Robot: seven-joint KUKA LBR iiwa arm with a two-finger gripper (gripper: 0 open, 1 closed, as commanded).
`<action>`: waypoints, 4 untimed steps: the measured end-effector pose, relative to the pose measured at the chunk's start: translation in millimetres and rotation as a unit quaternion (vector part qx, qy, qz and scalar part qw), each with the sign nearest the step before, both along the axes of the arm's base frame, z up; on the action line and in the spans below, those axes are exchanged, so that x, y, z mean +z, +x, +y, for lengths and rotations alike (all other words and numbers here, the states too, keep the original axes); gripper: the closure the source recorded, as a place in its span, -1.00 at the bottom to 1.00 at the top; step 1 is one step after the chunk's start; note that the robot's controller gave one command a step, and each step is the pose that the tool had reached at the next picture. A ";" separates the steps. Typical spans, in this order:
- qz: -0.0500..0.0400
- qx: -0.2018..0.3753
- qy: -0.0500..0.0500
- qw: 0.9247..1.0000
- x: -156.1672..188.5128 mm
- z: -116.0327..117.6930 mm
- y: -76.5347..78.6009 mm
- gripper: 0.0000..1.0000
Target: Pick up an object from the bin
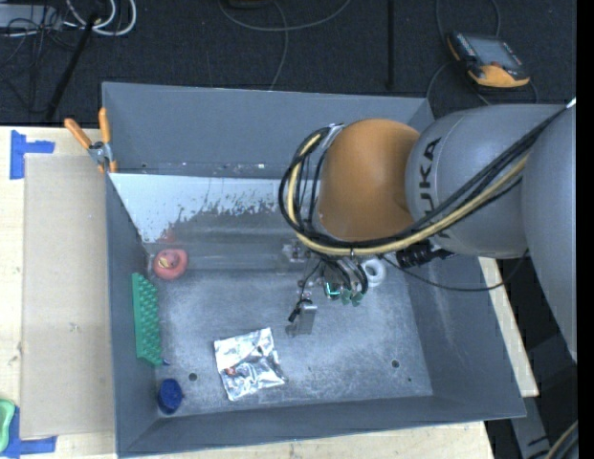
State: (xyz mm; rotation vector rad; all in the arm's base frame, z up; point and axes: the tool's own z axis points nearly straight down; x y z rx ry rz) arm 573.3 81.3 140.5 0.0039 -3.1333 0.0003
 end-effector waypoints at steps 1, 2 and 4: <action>-0.001 0.126 0.002 0.992 -73.0 76.4 -34.0 -1.00; -0.005 0.073 0.001 0.997 -40.0 71.7 -39.2 -1.00; -0.002 -0.024 -0.001 1.000 -72.7 63.1 -53.7 -1.00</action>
Offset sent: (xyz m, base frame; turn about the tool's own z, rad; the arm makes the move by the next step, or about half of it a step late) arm -0.0316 0.0739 -0.0705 -0.2501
